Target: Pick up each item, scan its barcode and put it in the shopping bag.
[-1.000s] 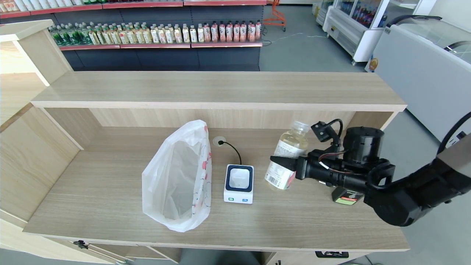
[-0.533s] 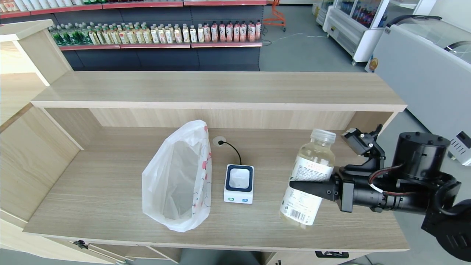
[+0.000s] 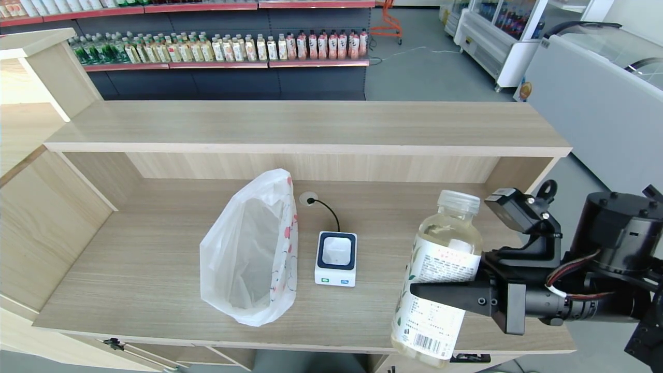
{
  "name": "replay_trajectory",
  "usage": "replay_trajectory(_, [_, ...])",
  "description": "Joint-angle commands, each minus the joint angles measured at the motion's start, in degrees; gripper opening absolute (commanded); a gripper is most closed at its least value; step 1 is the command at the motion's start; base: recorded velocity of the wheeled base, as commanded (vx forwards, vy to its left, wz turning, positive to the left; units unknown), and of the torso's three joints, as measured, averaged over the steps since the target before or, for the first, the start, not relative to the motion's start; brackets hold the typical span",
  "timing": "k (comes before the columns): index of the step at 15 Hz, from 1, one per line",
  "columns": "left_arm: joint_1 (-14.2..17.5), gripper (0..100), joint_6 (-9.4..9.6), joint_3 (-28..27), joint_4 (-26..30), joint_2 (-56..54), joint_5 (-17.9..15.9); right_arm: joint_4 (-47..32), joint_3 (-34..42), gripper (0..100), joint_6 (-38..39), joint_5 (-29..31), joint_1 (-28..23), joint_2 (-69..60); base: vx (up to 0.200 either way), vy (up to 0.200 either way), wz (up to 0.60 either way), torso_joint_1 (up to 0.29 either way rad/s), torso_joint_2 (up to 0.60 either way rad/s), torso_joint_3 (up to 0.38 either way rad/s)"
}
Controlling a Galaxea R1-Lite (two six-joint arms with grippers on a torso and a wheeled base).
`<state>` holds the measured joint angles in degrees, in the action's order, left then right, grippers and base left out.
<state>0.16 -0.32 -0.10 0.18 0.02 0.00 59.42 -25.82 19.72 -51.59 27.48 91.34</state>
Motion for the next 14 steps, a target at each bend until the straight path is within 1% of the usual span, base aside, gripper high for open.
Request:
replay_trajectory(1, [0.02, 100, -0.03, 0.01, -0.01, -0.02, 0.0, 0.09, -0.02, 0, 0.14, -0.09, 0.56, -0.11, 0.0, 0.0, 0.0, 0.0, 0.0, 0.0])
replay_trajectory(9, [0.02, 100, -0.03, 0.01, -0.01, -0.02, 0.0, 0.26, 0.24, 0, -0.21, -0.18, 0.82, 0.85, 0.0, 0.0, 0.0, 0.0, 0.0, 0.0])
replay_trajectory(14, [0.02, 100, -0.03, 0.01, -0.01, -0.02, 0.0, 0.44, 0.16, 0, -2.67, 0.09, 1.53, 2.35, 0.0, 0.0, 0.0, 0.0, 0.0, 0.0])
